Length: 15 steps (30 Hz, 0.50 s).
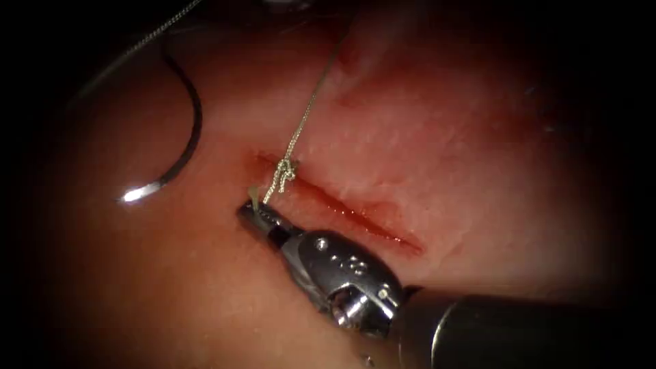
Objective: Wound Closure
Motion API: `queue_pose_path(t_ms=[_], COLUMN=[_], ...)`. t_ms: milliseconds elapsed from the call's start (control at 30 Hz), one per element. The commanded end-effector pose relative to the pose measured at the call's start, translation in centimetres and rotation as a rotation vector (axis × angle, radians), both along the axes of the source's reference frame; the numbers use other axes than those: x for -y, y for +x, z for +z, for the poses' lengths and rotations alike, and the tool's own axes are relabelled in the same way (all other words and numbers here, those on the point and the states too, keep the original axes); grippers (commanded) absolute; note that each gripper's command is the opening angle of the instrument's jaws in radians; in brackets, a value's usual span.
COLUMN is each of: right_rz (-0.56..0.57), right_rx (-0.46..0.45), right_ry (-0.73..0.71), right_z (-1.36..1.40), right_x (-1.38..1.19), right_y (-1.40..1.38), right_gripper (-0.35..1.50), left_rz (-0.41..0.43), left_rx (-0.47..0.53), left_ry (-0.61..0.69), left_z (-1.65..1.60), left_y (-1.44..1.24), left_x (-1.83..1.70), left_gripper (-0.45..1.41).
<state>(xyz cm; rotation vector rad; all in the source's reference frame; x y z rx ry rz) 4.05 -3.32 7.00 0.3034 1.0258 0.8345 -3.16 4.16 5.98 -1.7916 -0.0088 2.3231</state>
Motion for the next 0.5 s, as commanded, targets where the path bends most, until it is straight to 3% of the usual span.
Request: queue_pose_path(t_ms=[33, 233, 433, 500], right_rz=[-0.011, -0.060, -0.052, -0.051], right_rx=[-0.009, -0.014, -0.010, -0.021], right_ry=[0.002, 0.005, 0.008, -0.006], right_z=[0.00, -0.07, -0.08, -0.16], right_x=[0.05, 0.26, 0.16, 0.09], right_y=[0.12, 0.20, 0.22, 0.21], right_gripper=[-0.35, -0.35, -0.35, -0.35], left_rz=[-0.003, -0.009, -0.010, 0.000], left_rx=[0.000, 0.001, 0.006, 0.019], left_ry=[-0.001, 0.000, 0.004, 0.018], left_z=[0.04, 0.03, -0.03, -0.19], left_y=[-0.06, -0.08, -0.06, -0.01], left_x=[-0.07, -0.11, -0.04, 0.02], left_gripper=[-0.45, -0.45, -0.45, -0.45])
